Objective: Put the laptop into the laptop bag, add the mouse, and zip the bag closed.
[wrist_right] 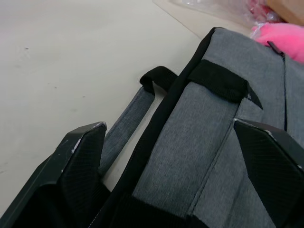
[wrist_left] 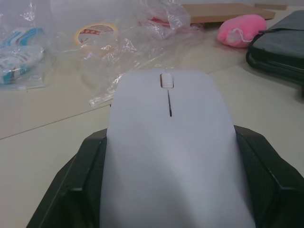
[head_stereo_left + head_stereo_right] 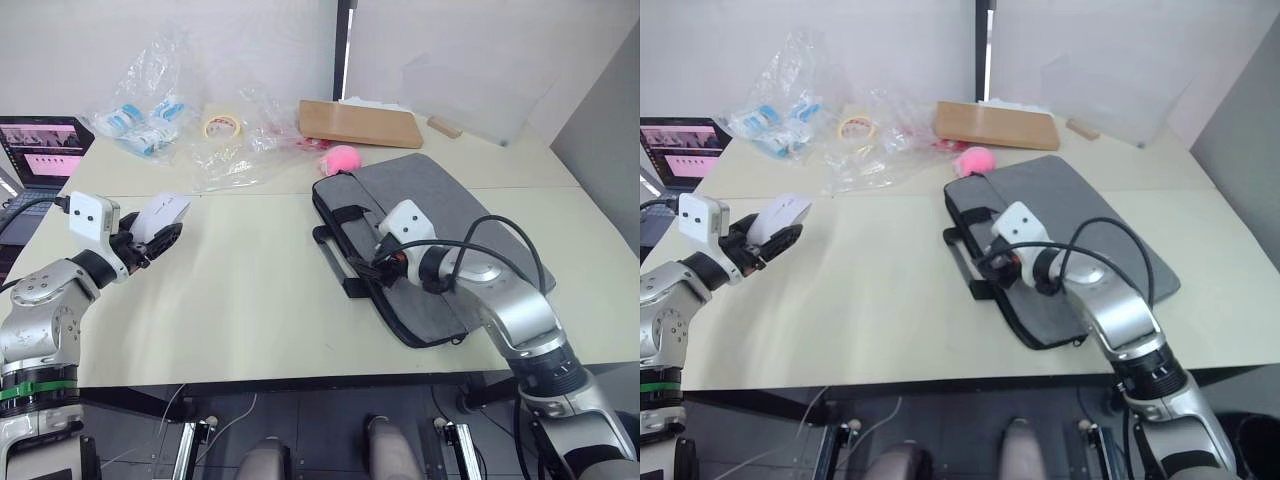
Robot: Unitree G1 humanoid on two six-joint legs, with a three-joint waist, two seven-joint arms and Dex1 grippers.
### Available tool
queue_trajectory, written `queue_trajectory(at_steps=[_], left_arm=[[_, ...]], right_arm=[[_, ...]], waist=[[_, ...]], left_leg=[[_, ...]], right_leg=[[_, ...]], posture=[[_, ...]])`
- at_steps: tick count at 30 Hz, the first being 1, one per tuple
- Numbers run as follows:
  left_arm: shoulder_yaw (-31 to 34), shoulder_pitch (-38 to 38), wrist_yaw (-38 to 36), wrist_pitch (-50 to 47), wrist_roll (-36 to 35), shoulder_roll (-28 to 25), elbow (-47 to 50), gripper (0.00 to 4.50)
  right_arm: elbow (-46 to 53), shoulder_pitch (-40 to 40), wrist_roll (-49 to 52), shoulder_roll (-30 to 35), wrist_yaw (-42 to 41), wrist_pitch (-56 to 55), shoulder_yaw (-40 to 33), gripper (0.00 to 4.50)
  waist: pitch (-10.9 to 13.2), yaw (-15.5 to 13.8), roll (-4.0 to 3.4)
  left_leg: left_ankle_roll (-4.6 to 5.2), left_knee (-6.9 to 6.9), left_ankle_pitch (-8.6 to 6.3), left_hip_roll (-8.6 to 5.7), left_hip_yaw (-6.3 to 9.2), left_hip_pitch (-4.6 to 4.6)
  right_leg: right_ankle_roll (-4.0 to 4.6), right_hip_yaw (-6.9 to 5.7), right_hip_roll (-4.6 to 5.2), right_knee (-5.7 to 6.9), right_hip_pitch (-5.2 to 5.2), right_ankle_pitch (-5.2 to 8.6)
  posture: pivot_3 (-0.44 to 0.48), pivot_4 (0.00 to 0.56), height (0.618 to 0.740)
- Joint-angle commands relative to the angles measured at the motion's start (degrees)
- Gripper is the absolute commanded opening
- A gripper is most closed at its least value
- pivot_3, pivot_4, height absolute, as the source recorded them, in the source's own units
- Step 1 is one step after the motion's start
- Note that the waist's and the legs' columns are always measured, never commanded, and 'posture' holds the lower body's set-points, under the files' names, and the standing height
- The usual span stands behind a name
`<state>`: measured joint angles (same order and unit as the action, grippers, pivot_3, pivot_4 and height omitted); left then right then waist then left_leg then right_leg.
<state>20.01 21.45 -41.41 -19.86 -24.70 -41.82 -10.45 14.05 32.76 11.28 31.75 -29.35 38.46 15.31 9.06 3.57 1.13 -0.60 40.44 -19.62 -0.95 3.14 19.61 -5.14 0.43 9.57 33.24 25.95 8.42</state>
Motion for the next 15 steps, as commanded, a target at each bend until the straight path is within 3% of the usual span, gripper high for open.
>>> queue_trajectory(at_steps=[1,4,15], left_arm=[[0.4,0.6,0.3,0.3,-0.4,0.1,2.8,2.86],[0.5,0.4,0.2,0.2,-0.4,0.2,3.2,2.86],[0.2,0.8,0.2,-0.6,-0.7,0.1,4.2,2.86]], right_arm=[[-0.4,0.1,-4.4,-1.3,1.4,-2.9,1.7,4.5],[-1.9,-0.3,-7.1,-1.4,1.4,-4.1,2.4,4.5],[-3.7,-1.3,-12.2,-0.1,-3.4,-7.7,4.2,0.92]], waist=[[0.0,0.2,0.0],[0.0,0.3,0.0],[0.0,0.2,0.0]], left_leg=[[0.0,0.0,0.0,0.0,0.0,0.0],[0.0,0.0,0.0,0.0,0.0,0.0],[0.0,-0.01,0.0,0.0,0.0,0.0]], right_leg=[[0.0,0.0,0.0,0.0,0.0,0.0],[0.0,0.0,0.0,-0.01,0.0,0.0],[0.0,0.0,0.0,-0.02,0.0,0.0]], posture=[[0.0,0.15,0.74],[0.0,0.15,0.74],[0.0,0.15,0.74]])
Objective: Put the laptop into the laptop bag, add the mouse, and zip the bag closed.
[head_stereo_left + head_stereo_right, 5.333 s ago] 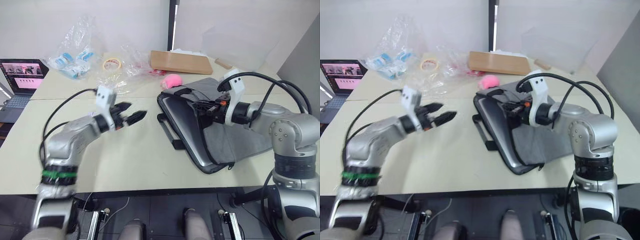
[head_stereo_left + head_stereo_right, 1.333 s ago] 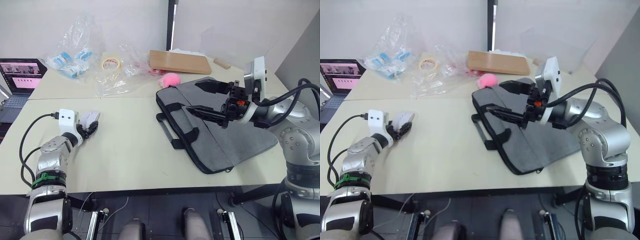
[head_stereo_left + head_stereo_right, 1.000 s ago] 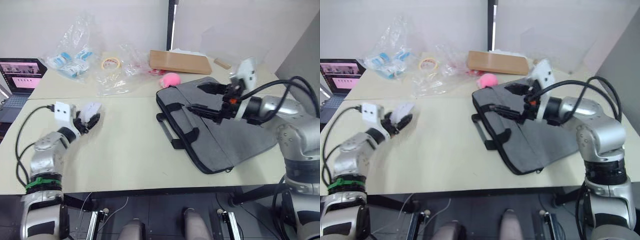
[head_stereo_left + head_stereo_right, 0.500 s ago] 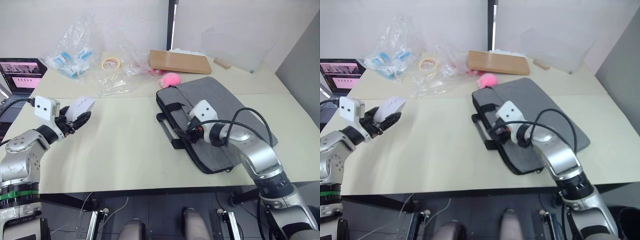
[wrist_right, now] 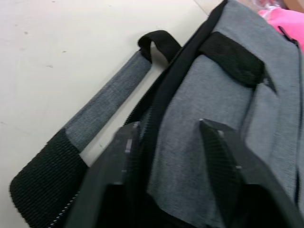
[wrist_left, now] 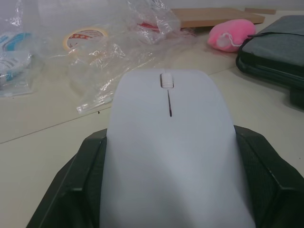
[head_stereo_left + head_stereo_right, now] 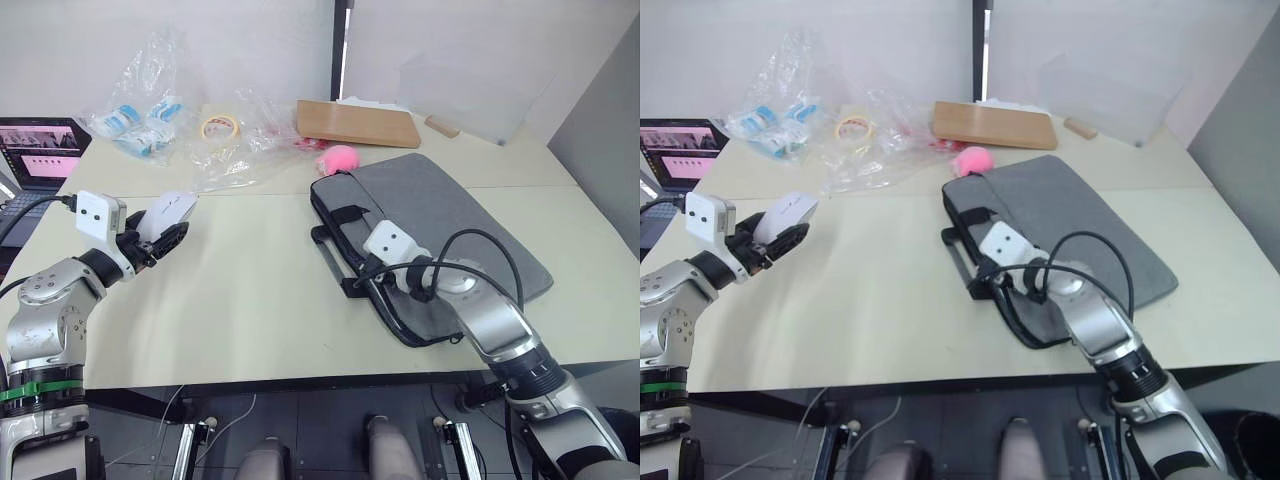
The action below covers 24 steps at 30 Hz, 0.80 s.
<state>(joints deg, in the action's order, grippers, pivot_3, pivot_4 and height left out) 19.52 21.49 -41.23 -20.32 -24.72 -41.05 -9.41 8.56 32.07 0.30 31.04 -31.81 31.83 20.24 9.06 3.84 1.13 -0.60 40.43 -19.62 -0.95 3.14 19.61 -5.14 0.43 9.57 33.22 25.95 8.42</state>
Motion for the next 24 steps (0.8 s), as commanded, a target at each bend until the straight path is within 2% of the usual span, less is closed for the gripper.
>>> queue_trajectory(at_steps=[1,3,8,14,19,24], left_arm=[[0.7,0.8,0.0,-0.3,-0.7,-0.7,3.3,2.86],[0.4,0.7,-0.3,-0.5,-0.8,-0.7,3.8,2.86],[-0.7,0.6,-2.1,-2.3,-2.0,-0.5,6.6,2.86],[-5.6,2.4,-6.9,-6.1,-4.1,-0.5,10.9,2.86],[-10.2,5.3,-9.8,-7.4,-4.5,1.2,12.7,2.86],[-17.9,9.9,-9.5,-4.5,-0.1,6.6,10.1,2.86]], right_arm=[[2.1,-0.9,-1.3,0.8,-1.3,-1.1,-0.9,0.61],[2.5,-1.4,-0.4,0.5,-1.9,-0.1,-2.0,0.04],[4.7,-1.4,4.7,-0.8,-3.5,4.1,-7.4,0.04],[7.3,3.5,20.1,-6.0,-3.8,16.1,-22.1,0.04],[6.4,9.0,27.5,-2.3,-6.2,22.9,-28.6,0.04],[5.1,13.4,34.7,0.0,-7.1,29.1,-33.0,0.04]], waist=[[0.0,-0.1,0.0],[0.0,-0.1,0.0],[0.0,-0.2,0.0],[0.0,-0.2,0.0],[0.0,-0.2,0.0],[0.0,-0.2,0.0]], left_leg=[[0.0,0.0,0.0,0.0,0.01,0.0],[0.0,0.0,0.0,0.0,0.0,0.0],[0.0,0.0,0.0,0.0,0.01,0.0],[0.0,0.01,0.0,0.0,0.02,0.01],[0.01,0.0,0.0,0.0,0.02,-0.02],[0.01,0.02,-0.01,0.0,-0.02,0.01]], right_leg=[[0.0,0.0,0.0,0.0,0.0,0.0],[0.0,0.0,0.0,0.0,-0.01,0.0],[0.0,0.0,0.0,0.0,-0.01,0.0],[0.0,0.0,0.0,0.0,-0.01,0.0],[0.0,0.01,-0.01,0.02,-0.01,0.0],[0.0,0.04,0.0,0.0,-0.03,0.0]], posture=[[0.0,0.15,0.74],[0.0,0.15,0.74],[0.0,0.15,0.74],[0.0,0.15,0.74],[0.0,0.15,0.74],[0.0,0.15,0.74]])
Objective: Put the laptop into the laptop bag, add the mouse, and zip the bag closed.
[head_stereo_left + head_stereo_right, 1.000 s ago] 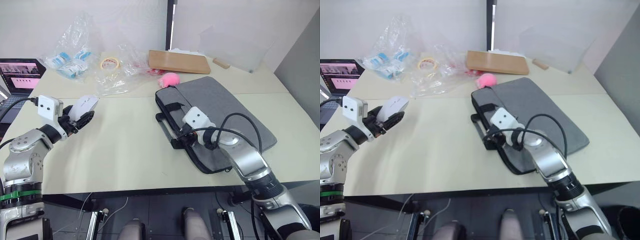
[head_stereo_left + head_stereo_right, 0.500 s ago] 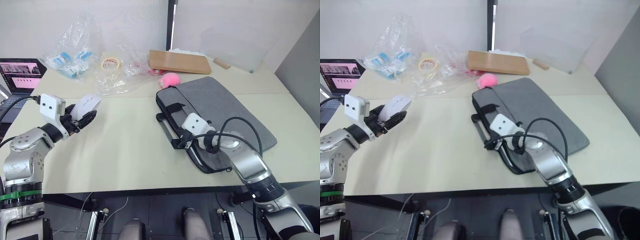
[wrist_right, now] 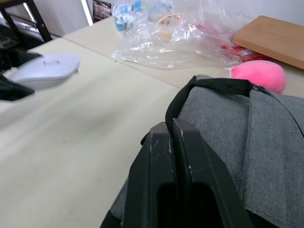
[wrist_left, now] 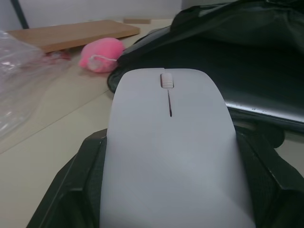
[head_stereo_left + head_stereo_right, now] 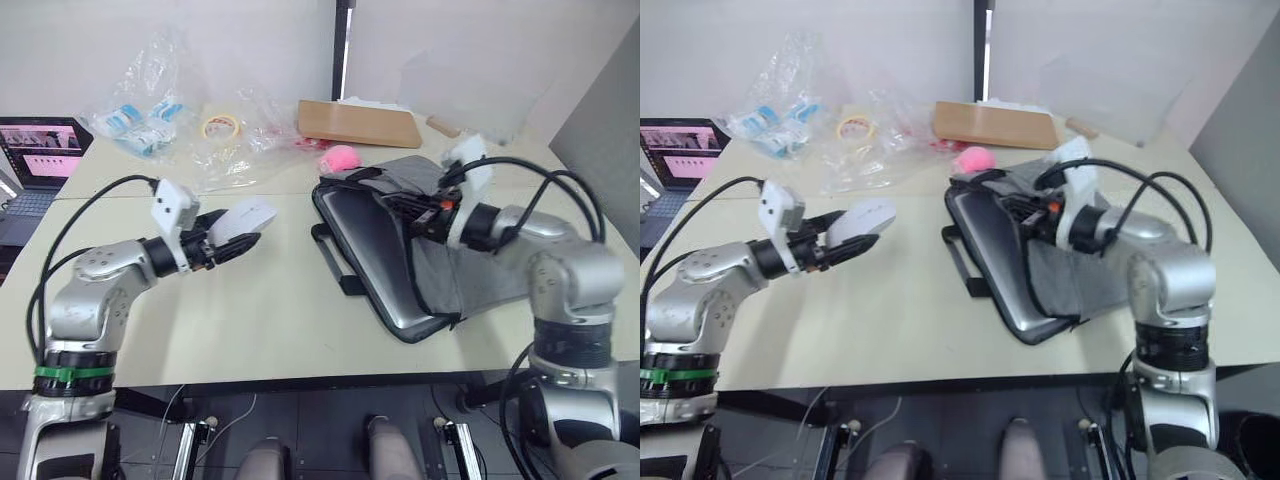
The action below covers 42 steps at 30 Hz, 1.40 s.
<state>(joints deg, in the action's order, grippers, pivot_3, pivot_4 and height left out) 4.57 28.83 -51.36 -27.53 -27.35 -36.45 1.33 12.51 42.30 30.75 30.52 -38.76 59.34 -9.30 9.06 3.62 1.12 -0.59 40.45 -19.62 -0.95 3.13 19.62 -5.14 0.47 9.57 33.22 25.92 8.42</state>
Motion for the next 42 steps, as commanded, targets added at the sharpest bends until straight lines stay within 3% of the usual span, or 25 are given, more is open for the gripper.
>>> queue_trajectory(at_steps=[1,7,10,16,25,34,36,38,42], left_arm=[[-4.3,3.7,1.6,4.0,4.2,3.5,-2.2,2.86],[-11.8,11.1,3.1,8.6,10.6,13.3,-12.0,2.86],[-15.4,16.5,4.1,13.1,14.7,19.8,-21.7,2.86],[-17.4,23.3,5.2,19.5,19.1,28.6,-36.0,2.86],[-16.8,31.7,6.8,26.2,23.7,36.7,-54.7,2.86],[-13.3,39.1,9.2,30.0,25.2,40.8,-67.3,2.86],[-12.7,39.4,8.9,31.0,25.3,40.8,-68.0,3.88],[-11.8,39.2,7.5,31.3,24.9,40.4,-68.1,4.48],[-8.5,36.7,4.7,32.1,22.1,38.3,-64.2,4.48]], right_arm=[[0.8,3.9,4.8,0.5,0.2,2.2,-3.9,0.04],[-0.3,6.4,8.3,0.3,1.8,4.7,-6.0,0.04],[0.2,7.8,12.2,-1.1,3.4,7.8,-8.2,0.04],[0.8,8.5,15.4,-1.2,6.0,9.6,-9.9,0.04],[0.1,10.3,22.3,-1.3,9.8,13.0,-14.2,0.04],[0.0,9.2,23.9,-0.5,10.8,12.8,-13.5,0.04],[0.0,9.1,23.9,-0.4,10.8,12.7,-13.4,0.0],[0.1,8.8,23.9,-0.2,10.7,12.7,-13.4,0.0],[-0.1,8.2,23.7,-0.2,10.6,12.4,-13.2,0.0]], waist=[[0.0,0.0,0.0],[0.0,0.2,0.0],[0.0,0.1,0.0],[0.0,0.3,0.0],[0.0,-0.1,0.0],[0.0,-0.1,0.0],[0.0,-0.2,0.0],[0.0,-0.2,0.0],[0.0,0.0,0.0]], left_leg=[[0.0,0.01,0.0,0.0,0.01,0.0],[0.01,0.1,0.0,-0.01,0.0,0.08],[0.03,0.28,-0.01,-0.01,0.0,0.18],[0.11,0.34,-0.05,-0.03,0.01,0.22],[0.26,0.38,-0.13,-0.07,0.01,0.26],[0.3,0.4,-0.15,-0.09,0.01,0.28],[0.3,0.4,-0.15,-0.09,0.01,0.28],[0.3,0.4,-0.15,-0.09,0.01,0.28],[0.3,0.4,-0.15,-0.09,0.01,0.28]], right_leg=[[0.0,0.0,0.0,0.0,0.0,0.0],[0.0,-0.01,0.01,-0.01,0.0,0.0],[-0.02,-0.01,0.0,-0.02,0.0,-0.01],[-0.04,0.0,0.01,-0.02,0.0,-0.03],[-0.08,0.0,0.03,-0.04,0.0,-0.05],[-0.12,0.0,0.05,-0.05,0.0,-0.07],[-0.13,0.01,0.05,-0.05,0.0,-0.07],[-0.13,0.01,0.05,-0.05,0.0,-0.07],[-0.13,0.01,0.05,-0.05,0.0,-0.08]], posture=[[0.0,0.15,0.74],[0.0,0.15,0.74],[0.0,0.15,0.74],[0.0,0.15,0.74],[0.0,0.15,0.74],[0.0,0.15,0.74],[0.0,0.15,0.74],[0.0,0.15,0.74],[0.0,0.15,0.74]])
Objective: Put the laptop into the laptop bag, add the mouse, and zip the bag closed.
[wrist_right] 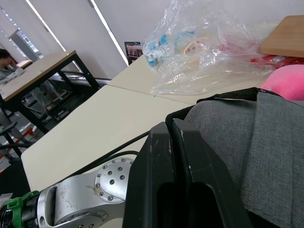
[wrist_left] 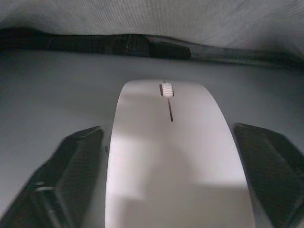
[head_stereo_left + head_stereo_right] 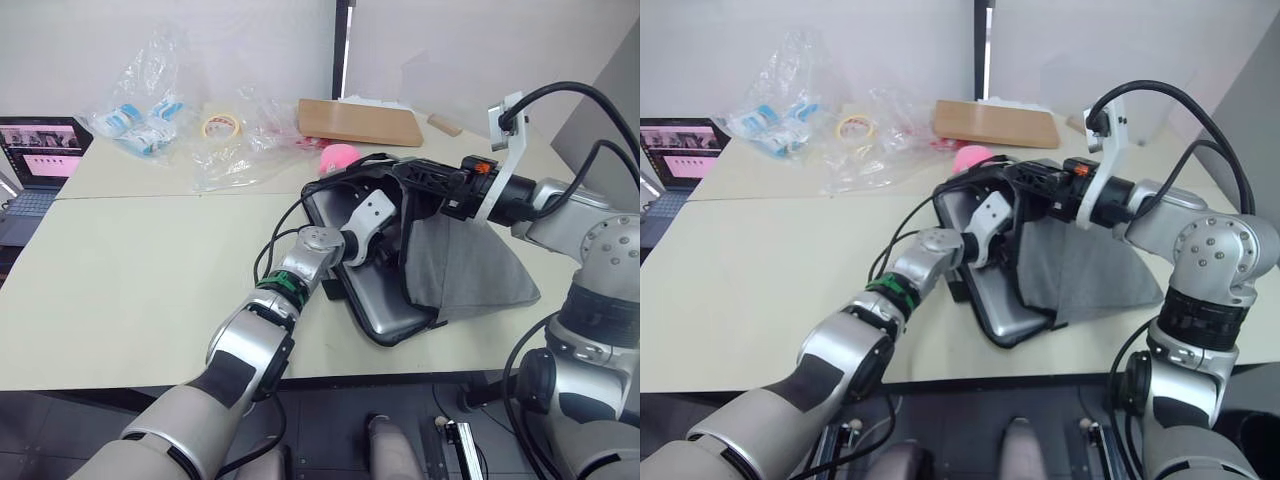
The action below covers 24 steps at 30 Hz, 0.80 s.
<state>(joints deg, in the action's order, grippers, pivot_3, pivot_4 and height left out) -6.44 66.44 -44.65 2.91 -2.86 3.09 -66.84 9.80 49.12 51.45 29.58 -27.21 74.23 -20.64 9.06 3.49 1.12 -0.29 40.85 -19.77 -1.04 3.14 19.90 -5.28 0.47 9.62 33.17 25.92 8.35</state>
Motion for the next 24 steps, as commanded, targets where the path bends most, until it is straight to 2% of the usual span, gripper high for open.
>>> queue_trajectory(at_steps=[1,3,7,12,17,21,24], left_arm=[[2.9,-1.9,-3.0,1.9,-2.8,-1.7,5.8,4.48],[3.0,-4.2,-5.1,1.2,-3.4,-3.1,10.1,4.48],[2.5,-13.4,-10.9,-5.1,-5.5,-9.6,27.5,4.48],[6.1,-22.9,-11.9,-14.9,-9.8,-19.5,46.3,4.48],[9.1,-29.3,-12.2,-23.6,-14.2,-27.0,57.4,4.48],[14.5,-39.3,-11.2,-24.6,-14.7,-34.8,64.3,4.48],[17.3,-45.8,-10.3,-26.0,-16.1,-38.2,68.6,4.48]], right_arm=[[2.7,1.3,3.0,0.7,-0.9,-2.5,-1.9,0.0],[2.6,1.1,2.9,0.6,-1.0,-2.8,-1.6,0.0],[2.7,0.0,2.6,0.2,-1.5,-3.6,-0.4,0.0],[4.6,-1.6,3.4,-1.2,-1.5,-3.8,1.9,0.0],[6.5,-3.7,2.9,-1.8,-2.4,-4.7,5.6,0.0],[10.6,-9.5,-8.0,1.2,-5.8,-13.1,20.6,0.0],[10.2,-11.8,-15.1,1.2,-6.6,-20.2,27.7,0.0]], waist=[[0.0,0.1,0.0],[0.0,0.1,0.0],[0.0,0.4,-0.02],[0.0,0.5,-0.03],[0.0,0.3,-0.06],[0.0,0.6,-0.09],[0.0,1.5,-0.12]], left_leg=[[0.0,-0.01,0.0,0.0,0.01,-0.01],[0.0,-0.01,0.0,0.0,0.02,-0.01],[0.0,-0.01,0.0,0.0,0.03,-0.01],[-0.01,-0.01,0.0,0.0,0.06,0.04],[-0.02,-0.02,0.01,0.0,0.13,0.03],[-0.02,-0.05,0.01,-0.03,0.12,0.0],[-0.02,-0.18,0.0,-0.01,0.26,-0.21]], right_leg=[[0.0,0.0,0.0,0.0,0.01,0.0],[0.0,0.0,0.0,0.01,0.01,0.0],[0.0,0.03,0.0,0.02,0.05,0.0],[0.0,0.07,-0.01,0.06,0.15,0.0],[0.0,0.09,-0.03,0.1,0.24,0.0],[0.0,0.09,-0.03,0.05,0.23,0.0],[0.0,0.26,-0.21,0.1,0.26,0.01]], posture=[[0.0,0.15,0.74],[0.0,0.15,0.74],[0.0,0.15,0.74],[0.0,0.15,0.74],[0.0,0.15,0.74],[0.0,0.15,0.74],[0.0,0.15,0.74]])
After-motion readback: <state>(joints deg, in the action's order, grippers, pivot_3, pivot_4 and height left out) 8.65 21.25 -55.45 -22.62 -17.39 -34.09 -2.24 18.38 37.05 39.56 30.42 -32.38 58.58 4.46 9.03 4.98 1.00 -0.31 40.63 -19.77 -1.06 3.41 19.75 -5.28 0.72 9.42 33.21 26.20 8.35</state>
